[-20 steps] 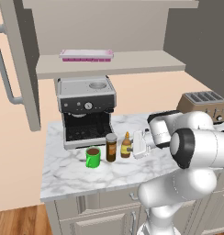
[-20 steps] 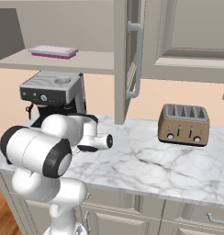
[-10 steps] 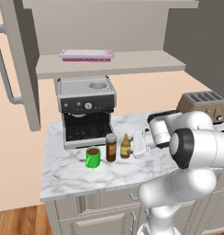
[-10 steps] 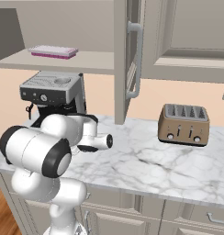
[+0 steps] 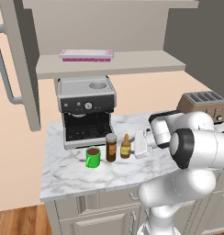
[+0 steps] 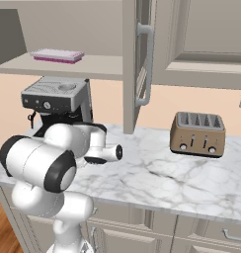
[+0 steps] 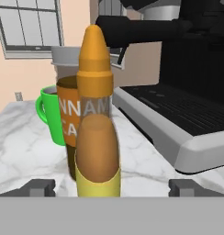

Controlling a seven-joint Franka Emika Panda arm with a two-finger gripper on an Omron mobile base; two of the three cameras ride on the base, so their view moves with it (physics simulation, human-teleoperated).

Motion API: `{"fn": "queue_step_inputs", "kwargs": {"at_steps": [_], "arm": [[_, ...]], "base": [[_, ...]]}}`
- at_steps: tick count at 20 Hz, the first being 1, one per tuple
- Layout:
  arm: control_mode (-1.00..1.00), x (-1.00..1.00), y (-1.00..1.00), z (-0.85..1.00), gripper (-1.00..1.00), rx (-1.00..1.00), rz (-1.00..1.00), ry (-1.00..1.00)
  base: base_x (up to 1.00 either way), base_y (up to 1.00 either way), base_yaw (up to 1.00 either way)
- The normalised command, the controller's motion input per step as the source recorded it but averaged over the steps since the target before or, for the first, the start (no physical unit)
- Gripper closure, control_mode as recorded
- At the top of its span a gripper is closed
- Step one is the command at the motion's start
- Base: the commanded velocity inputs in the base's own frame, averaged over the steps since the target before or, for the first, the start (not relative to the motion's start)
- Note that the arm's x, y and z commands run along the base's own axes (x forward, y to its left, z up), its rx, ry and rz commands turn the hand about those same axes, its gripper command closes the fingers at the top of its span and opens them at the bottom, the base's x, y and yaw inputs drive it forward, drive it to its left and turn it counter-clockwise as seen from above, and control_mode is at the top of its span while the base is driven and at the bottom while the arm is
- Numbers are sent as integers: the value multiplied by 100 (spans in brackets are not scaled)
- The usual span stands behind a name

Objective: Pick the cinnamon and honey bottle from the cabinet and place them next to the mug.

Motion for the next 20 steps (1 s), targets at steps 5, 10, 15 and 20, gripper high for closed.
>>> {"fn": "queue_step_inputs", "kwargs": {"at_steps": [5,10,15,20], "arm": [[-100,0,-21,0,-100,3,0,0],[-100,-7,-1,10,-100,3,0,-2],[-100,-15,-2,28,-100,6,-1,-9],[-100,-37,0,41,-100,7,0,-12]], "base": [[0,0,0],[0,0,0],[0,0,0],[0,0,0]]}}
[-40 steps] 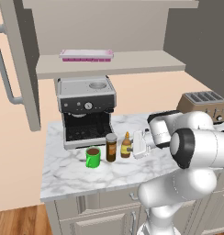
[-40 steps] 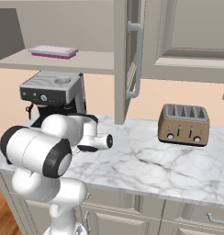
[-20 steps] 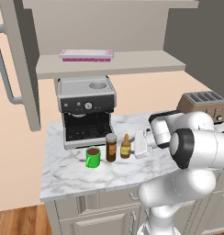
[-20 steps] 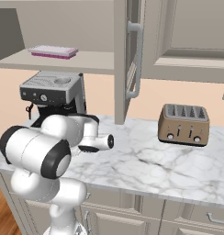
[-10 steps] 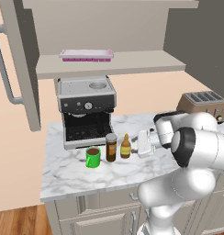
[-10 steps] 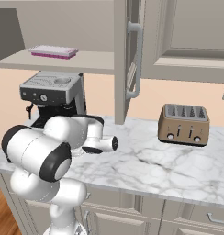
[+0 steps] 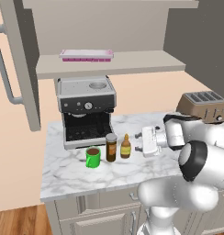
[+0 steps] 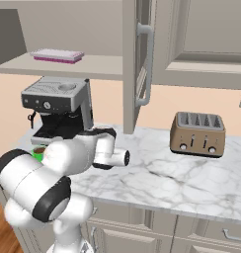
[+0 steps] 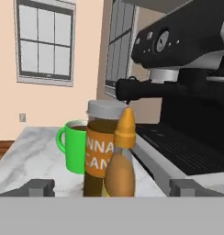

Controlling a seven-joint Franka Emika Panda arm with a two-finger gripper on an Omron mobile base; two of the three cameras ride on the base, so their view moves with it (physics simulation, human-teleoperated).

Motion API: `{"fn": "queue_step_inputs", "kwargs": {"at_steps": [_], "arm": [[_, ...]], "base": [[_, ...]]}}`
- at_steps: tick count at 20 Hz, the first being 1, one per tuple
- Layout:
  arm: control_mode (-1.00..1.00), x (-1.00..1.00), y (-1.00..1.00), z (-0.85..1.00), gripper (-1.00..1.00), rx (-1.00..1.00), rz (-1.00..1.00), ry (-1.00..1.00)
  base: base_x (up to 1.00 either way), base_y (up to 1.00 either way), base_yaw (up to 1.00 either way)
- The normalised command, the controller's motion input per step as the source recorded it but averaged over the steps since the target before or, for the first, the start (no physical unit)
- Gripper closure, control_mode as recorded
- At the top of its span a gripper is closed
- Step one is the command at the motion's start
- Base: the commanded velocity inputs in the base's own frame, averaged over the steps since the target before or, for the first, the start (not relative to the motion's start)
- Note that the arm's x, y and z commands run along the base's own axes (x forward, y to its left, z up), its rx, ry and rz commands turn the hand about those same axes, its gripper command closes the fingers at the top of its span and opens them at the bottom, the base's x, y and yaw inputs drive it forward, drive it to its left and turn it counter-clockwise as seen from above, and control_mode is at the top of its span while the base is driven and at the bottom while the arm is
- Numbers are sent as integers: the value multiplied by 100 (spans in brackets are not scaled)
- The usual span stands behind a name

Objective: Pick the cinnamon and honey bottle from the cabinet and place them next to the mug.

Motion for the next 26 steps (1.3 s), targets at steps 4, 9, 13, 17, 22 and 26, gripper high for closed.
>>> {"fn": "queue_step_inputs", "kwargs": {"at_steps": [4,9,13,17,22,26], "arm": [[-100,-47,0,53,-100,4,0,-7],[-100,-49,0,65,-100,1,0,0],[-100,-25,0,92,-100,0,0,0],[-100,-28,0,90,-100,0,0,11],[-100,-55,6,67,-100,0,0,17],[-100,-57,6,57,-100,0,0,21]], "base": [[0,0,0],[0,0,0],[0,0,0],[0,0,0],[0,0,0],[0,0,0]]}}
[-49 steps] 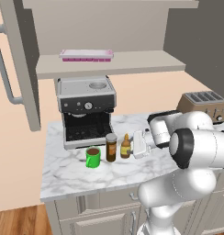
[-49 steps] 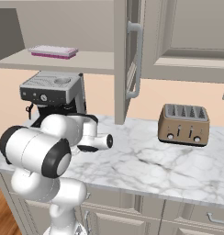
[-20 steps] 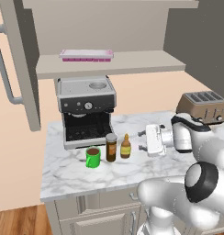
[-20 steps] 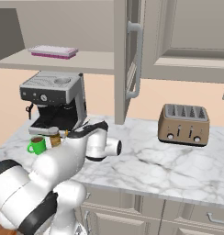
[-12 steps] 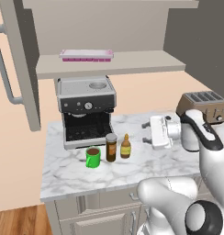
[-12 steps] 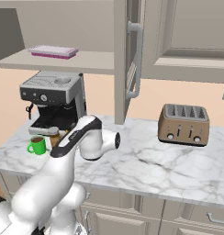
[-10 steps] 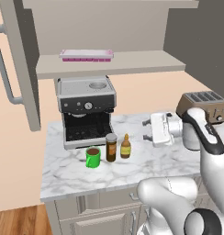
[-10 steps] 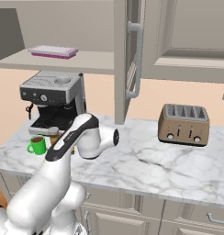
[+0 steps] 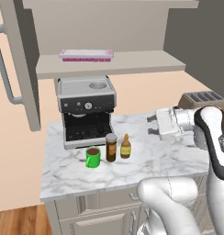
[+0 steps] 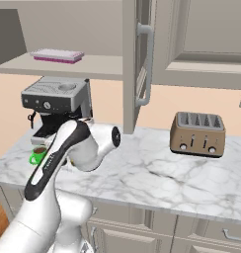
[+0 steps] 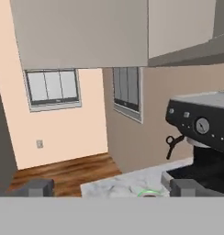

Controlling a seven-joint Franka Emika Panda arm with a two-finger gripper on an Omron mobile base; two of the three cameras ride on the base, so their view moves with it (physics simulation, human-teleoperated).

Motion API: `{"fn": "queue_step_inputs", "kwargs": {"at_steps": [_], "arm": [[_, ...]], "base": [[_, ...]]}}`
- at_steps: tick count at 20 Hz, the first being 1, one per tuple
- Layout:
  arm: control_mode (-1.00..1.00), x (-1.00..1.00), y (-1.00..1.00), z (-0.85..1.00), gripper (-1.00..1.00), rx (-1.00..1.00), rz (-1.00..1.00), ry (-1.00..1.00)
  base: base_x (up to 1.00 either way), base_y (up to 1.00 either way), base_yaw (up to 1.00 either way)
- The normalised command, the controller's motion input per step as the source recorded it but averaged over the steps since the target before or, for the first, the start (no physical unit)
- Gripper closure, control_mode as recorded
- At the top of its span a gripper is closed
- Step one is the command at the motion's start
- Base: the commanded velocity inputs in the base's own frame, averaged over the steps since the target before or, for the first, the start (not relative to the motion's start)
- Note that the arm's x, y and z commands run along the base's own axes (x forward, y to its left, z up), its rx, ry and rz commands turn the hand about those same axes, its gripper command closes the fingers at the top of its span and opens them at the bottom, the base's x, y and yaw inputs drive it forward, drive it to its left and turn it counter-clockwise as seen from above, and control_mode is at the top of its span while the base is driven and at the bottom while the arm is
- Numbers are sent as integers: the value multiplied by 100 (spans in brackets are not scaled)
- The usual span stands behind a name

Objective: Pick the cinnamon and honey bottle from the cabinet and place them next to the mug.

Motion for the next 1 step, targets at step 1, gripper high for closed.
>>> {"fn": "queue_step_inputs", "kwargs": {"at_steps": [1], "arm": [[-100,-59,6,51,-100,0,0,23]], "base": [[0,0,0]]}}
